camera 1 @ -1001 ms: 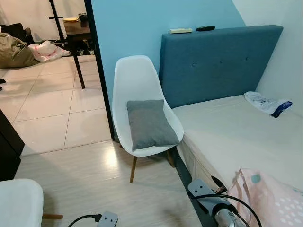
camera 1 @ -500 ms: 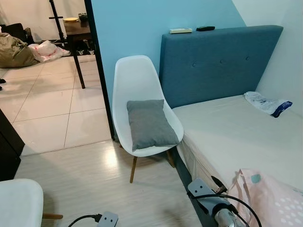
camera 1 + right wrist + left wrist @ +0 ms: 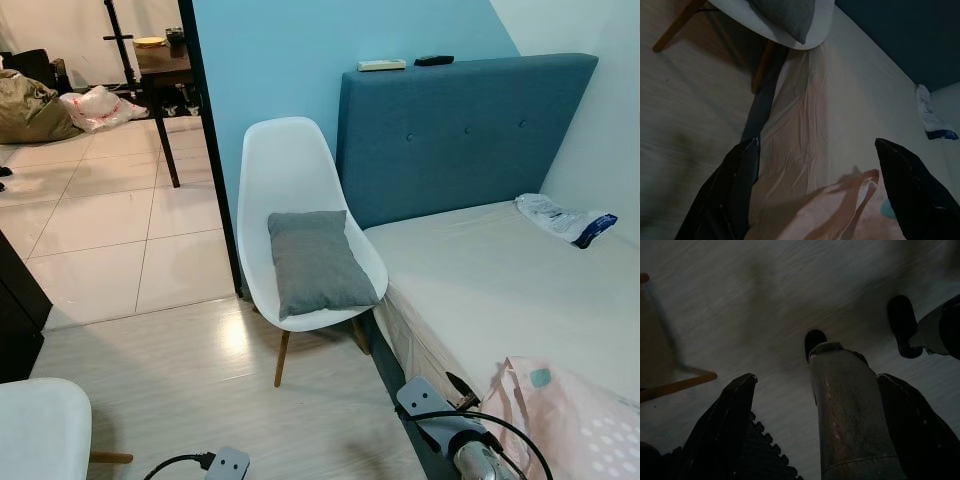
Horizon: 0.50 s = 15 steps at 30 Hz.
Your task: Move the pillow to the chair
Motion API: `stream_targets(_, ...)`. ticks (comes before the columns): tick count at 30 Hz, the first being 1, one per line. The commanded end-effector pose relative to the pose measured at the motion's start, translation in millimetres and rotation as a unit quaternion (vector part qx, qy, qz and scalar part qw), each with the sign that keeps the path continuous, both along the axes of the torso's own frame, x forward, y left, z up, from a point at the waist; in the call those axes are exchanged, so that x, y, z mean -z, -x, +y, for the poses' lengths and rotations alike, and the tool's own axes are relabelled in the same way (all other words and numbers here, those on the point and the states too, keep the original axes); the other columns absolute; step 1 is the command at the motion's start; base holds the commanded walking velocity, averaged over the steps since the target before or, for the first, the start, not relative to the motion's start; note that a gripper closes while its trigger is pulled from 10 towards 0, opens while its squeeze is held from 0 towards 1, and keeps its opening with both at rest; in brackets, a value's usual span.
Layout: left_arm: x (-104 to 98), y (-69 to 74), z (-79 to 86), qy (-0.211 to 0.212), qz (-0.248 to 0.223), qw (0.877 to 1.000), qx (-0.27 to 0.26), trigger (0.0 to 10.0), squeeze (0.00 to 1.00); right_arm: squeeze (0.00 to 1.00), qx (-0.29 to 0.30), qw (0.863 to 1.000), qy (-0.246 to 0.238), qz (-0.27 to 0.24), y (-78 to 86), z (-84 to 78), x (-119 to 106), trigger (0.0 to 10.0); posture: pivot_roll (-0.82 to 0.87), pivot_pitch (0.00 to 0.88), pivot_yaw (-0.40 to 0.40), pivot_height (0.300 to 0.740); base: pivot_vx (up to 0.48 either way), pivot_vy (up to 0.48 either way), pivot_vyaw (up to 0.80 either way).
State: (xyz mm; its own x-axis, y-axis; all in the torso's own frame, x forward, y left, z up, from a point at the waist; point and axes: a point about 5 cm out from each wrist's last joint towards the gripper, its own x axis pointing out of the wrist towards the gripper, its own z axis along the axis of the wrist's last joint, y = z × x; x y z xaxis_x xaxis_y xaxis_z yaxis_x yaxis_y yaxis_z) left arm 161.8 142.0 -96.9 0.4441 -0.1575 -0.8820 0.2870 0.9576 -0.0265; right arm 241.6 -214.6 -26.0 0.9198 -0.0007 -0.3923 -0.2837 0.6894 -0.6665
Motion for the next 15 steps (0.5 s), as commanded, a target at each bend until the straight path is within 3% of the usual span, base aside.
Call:
stream_targets(1,1.2,2.7,2.5,-0.003,0.007,1.0,-0.004,10.0,0.0,0.0,0.003,1.0,-0.007,-0.004,1.8,0.8,0.7,10.0,-0.02,0.0,-0.025,0.74,0.0,0.0,0.0)
stream_targets(15,1.5,3.5,4.3,-0.006,0.008,1.0,-0.006,10.0,0.0,0.0,0.002,1.0,-0.007,-0.006,-1.1,2.0,-1.0,10.0,-0.02,0.0,-0.019,0.74,0.0,0.0,0.0)
